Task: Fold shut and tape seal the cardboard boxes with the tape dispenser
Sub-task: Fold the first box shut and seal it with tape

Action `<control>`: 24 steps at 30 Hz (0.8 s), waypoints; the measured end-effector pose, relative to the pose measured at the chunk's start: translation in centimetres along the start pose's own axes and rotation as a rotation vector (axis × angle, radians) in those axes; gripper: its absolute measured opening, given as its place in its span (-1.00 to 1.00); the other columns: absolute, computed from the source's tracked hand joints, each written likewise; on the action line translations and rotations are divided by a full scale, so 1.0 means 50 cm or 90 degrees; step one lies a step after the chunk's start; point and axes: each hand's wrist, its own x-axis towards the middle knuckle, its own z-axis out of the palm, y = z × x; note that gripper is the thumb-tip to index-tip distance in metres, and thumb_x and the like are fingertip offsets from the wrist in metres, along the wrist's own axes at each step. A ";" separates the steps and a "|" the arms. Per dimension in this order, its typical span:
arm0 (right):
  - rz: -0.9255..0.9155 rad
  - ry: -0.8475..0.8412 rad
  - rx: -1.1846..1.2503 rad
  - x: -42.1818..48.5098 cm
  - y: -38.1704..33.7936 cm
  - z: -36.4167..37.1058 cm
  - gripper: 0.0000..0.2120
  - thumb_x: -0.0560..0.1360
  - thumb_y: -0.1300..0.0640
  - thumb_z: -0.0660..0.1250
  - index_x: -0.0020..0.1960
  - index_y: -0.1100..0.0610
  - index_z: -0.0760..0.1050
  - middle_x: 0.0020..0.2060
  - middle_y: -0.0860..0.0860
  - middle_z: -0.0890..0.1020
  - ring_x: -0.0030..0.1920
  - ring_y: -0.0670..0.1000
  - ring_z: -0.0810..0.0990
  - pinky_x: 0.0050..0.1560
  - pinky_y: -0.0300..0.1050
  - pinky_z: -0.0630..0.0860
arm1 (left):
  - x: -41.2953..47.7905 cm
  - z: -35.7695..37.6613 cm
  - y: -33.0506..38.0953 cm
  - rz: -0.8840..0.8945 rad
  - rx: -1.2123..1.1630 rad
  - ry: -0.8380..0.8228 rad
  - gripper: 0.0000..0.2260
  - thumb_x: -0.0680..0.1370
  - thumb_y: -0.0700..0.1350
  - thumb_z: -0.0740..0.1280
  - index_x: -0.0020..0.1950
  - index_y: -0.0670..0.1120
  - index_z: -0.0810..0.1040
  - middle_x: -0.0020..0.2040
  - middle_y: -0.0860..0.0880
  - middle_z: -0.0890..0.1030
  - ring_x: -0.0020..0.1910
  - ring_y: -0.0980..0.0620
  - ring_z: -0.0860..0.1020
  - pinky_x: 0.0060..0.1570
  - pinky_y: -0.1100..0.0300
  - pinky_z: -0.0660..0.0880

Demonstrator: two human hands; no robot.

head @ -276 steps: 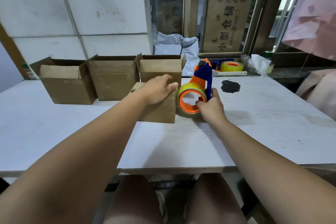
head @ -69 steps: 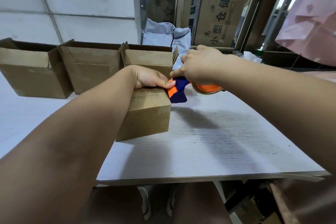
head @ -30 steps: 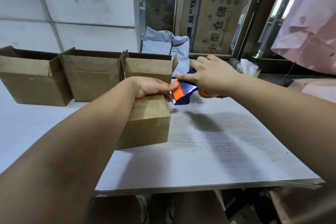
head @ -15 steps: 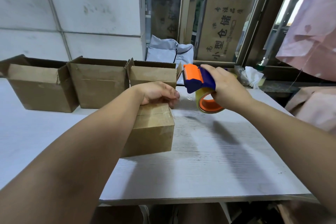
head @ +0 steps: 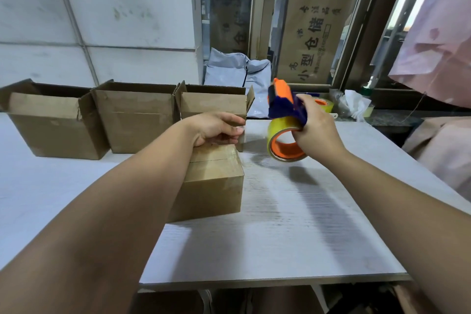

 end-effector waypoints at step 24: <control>-0.103 -0.099 -0.383 -0.019 0.052 -0.037 -0.49 0.52 0.19 0.29 0.43 0.15 0.24 0.12 0.18 0.45 0.08 0.18 0.42 0.01 0.00 0.34 | -0.019 0.013 0.021 0.078 -0.057 0.036 -0.80 0.53 -0.34 0.30 -0.11 -0.06 0.38 -0.27 -0.08 0.49 -0.32 0.03 0.49 -0.26 0.21 0.60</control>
